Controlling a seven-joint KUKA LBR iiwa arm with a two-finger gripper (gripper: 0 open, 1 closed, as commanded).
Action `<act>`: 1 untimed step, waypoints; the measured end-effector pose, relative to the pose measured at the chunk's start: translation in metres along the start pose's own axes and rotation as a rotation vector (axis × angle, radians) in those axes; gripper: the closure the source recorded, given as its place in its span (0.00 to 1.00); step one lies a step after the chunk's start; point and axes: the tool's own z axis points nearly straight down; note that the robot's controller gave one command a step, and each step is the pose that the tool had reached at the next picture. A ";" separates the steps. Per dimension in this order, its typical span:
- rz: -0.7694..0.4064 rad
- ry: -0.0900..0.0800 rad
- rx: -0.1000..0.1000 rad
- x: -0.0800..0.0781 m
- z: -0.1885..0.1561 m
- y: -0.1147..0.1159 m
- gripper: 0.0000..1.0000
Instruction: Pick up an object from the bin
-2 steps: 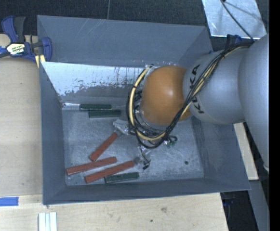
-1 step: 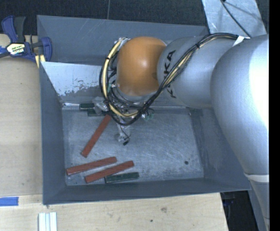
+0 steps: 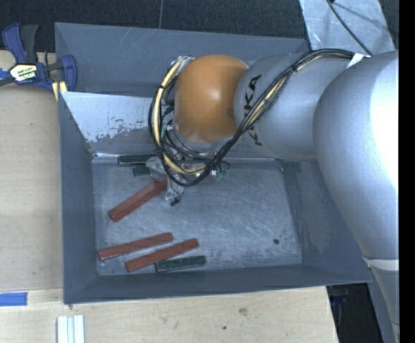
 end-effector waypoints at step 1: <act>-0.269 -0.002 0.002 -0.003 -0.130 0.029 1.00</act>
Offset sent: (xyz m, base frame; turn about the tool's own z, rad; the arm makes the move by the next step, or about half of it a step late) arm -0.0172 0.0241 0.1256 -0.2704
